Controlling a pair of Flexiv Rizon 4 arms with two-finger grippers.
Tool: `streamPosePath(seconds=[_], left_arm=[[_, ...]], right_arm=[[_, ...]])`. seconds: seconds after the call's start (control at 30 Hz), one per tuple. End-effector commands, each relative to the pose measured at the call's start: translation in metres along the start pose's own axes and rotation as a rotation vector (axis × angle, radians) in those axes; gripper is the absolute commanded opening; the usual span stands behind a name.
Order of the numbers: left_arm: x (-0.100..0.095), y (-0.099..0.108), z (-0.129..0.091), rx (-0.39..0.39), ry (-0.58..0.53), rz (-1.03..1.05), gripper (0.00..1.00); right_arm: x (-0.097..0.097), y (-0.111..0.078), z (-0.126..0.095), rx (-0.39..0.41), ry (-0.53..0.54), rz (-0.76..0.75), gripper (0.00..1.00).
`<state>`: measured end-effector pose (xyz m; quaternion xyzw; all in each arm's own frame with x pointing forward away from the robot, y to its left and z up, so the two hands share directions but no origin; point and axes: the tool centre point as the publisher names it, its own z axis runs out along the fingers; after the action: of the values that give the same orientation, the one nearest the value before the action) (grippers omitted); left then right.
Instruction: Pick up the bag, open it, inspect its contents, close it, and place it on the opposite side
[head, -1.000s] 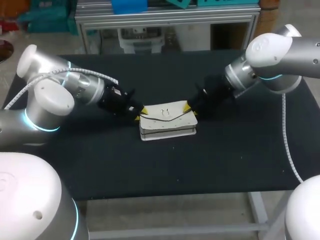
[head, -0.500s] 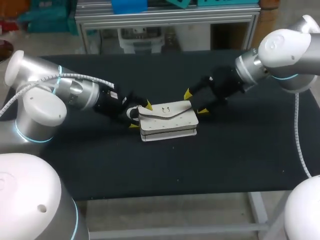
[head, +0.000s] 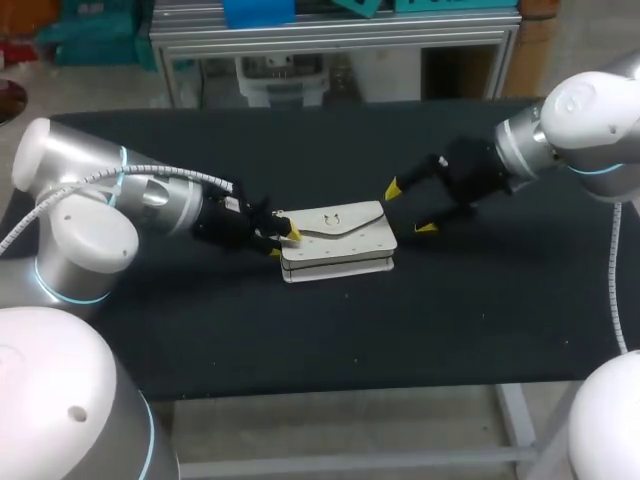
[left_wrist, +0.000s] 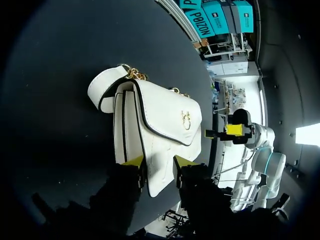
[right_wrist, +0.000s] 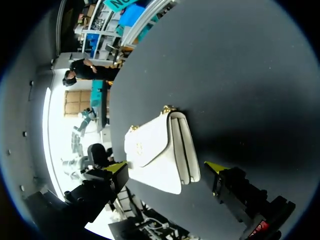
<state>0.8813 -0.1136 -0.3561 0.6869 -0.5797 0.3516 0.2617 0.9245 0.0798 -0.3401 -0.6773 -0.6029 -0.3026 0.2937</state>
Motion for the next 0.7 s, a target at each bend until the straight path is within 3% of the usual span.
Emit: streamPosePath(seconds=[0.03, 0.27, 0.67, 0.7], left_arm=[[-0.005, -0.005, 0.011, -0.007, -0.020, -0.010, 0.00], [-0.017, -0.012, 0.015, 0.011, -0.075, -0.010, 0.00], [-0.014, -0.012, 0.001, 0.015, -0.104, 0.036, 0.00], [-0.013, -0.012, 0.001, 0.014, -0.094, 0.032, 0.33]], right_arm=[[-0.002, -0.006, -0.009, -0.013, -0.005, 0.001, 1.00], [-0.008, -0.010, -0.012, -0.010, -0.022, 0.001, 1.00], [-0.007, -0.012, -0.015, -0.012, -0.043, -0.008, 1.00], [-0.006, -0.011, -0.015, -0.011, -0.037, -0.011, 1.00]])
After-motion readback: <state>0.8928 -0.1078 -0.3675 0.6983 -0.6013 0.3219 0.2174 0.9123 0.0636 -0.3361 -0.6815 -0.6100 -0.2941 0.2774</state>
